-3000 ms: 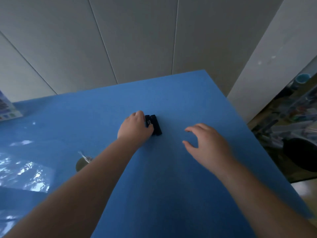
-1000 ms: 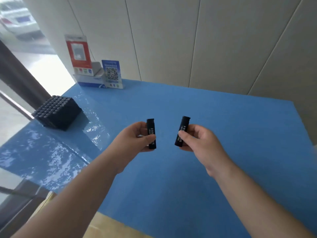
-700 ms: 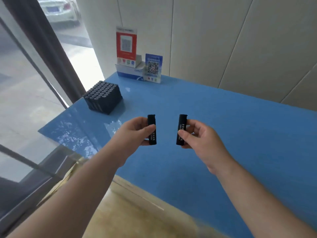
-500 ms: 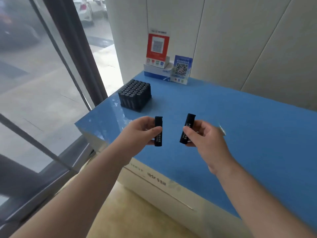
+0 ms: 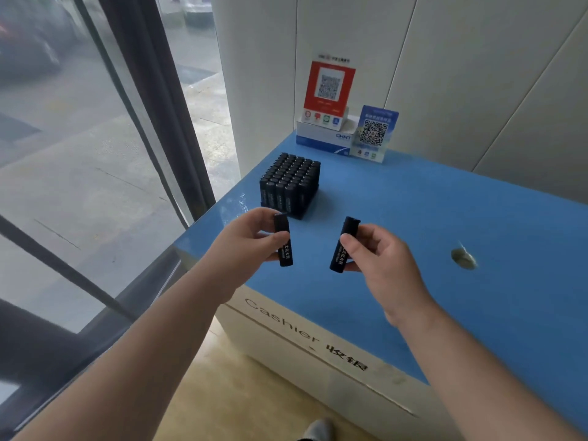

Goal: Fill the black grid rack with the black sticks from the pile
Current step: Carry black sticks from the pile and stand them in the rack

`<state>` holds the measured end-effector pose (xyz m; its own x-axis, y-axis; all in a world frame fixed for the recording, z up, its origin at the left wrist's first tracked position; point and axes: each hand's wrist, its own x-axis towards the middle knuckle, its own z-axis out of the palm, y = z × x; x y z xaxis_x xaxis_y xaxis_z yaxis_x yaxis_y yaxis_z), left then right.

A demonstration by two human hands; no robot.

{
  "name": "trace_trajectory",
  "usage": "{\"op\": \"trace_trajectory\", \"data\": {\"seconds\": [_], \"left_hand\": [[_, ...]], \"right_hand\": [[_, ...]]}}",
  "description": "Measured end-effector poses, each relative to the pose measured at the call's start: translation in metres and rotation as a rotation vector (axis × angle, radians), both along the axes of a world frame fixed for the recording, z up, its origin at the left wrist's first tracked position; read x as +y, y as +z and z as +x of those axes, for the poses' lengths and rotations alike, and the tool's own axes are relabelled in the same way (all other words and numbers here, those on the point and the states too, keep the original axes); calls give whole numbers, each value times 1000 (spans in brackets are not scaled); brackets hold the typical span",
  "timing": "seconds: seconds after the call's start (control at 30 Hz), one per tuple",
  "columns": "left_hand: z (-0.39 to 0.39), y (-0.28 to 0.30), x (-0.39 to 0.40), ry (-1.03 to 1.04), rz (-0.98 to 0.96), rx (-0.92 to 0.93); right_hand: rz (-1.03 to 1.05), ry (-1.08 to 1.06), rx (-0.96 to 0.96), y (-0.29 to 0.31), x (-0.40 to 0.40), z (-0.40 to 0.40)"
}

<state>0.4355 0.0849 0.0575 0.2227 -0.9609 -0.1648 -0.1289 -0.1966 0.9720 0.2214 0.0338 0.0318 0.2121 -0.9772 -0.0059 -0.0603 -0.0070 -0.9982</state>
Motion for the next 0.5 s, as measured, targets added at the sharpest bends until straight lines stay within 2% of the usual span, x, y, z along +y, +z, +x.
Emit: {"op": "trace_trajectory", "data": {"seconds": [0.23,0.5], "left_hand": [[44,3,-59,22,-17,-29],[79,3,-124,-96,-78,-49]], "right_hand": [[-3,-13,-14,-9,-62,43],[35,-119,3,-9,-99,74]]}}
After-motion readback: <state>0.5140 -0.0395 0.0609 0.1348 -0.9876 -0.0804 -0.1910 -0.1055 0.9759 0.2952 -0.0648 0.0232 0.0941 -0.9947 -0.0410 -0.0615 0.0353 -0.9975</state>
